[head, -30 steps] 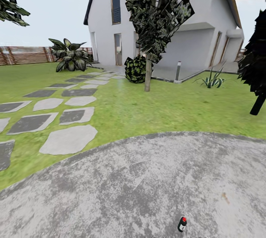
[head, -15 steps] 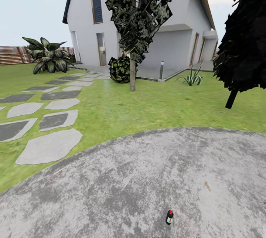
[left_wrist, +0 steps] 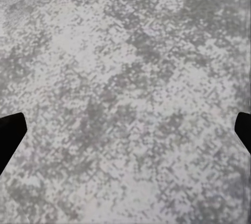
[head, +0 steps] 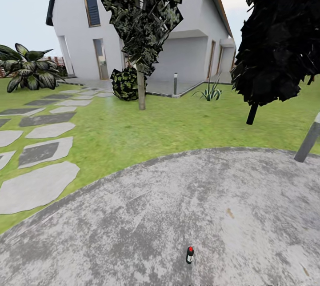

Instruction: In the garden, pick up the pesticide atomizer on the floor and spray pesticide onto both trees until each tree trunk is fully covered.

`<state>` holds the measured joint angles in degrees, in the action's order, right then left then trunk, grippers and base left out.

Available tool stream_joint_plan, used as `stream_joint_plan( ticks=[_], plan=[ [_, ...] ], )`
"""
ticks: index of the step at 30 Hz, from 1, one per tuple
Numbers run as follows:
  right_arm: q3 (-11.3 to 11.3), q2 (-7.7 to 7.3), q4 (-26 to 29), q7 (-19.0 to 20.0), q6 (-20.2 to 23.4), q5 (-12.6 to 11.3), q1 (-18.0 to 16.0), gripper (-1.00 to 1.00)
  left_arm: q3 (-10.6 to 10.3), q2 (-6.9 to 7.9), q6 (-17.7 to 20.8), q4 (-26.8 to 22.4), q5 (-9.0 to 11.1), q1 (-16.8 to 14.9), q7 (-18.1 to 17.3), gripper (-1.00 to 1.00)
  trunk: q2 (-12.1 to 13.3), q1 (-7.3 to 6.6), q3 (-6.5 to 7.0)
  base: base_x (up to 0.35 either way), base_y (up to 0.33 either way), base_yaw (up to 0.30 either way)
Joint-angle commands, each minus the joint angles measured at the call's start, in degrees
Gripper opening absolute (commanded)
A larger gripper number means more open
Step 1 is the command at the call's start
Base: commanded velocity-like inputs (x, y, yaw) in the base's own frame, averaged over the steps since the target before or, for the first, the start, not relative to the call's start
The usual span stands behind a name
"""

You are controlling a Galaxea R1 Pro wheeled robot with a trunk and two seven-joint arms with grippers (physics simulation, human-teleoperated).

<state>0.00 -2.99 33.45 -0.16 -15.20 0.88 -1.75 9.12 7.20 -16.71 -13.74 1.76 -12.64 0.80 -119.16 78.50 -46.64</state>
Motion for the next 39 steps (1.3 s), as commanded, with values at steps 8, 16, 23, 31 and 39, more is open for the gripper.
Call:
stream_joint_plan(
  ticks=[8,16,23,31,39],
  plan=[
    [0.0,0.00,-0.1,0.0,-0.2,0.1,0.0,1.00,-0.1,0.03,-0.2,0.0,0.2,0.0,0.1,1.00,0.0,-0.01,-0.05,0.000,0.000,-0.275],
    [-0.2,0.00,0.0,0.0,-0.2,0.1,0.0,1.00,-0.1,0.01,-0.2,0.0,0.2,0.0,0.1,1.00,0.0,-0.01,-0.05,0.000,0.000,-0.275],
    [-0.2,0.00,0.0,0.0,-0.2,0.0,0.0,1.00,-0.1,0.03,-0.2,0.0,0.2,0.0,0.1,1.00,0.0,-0.01,-0.08,0.000,0.000,-0.137],
    [-0.1,0.11,0.1,0.0,-0.3,0.0,-0.1,1.00,-0.1,0.03,-0.2,0.0,0.2,0.0,0.1,1.00,0.0,-0.01,-0.09,0.000,0.000,-0.009],
    [-0.2,0.14,0.1,-0.1,-0.2,0.0,0.0,1.00,-0.1,0.08,-0.2,0.0,0.2,0.0,0.1,1.00,0.0,-0.01,-0.50,0.000,0.000,-0.018]
  ],
)
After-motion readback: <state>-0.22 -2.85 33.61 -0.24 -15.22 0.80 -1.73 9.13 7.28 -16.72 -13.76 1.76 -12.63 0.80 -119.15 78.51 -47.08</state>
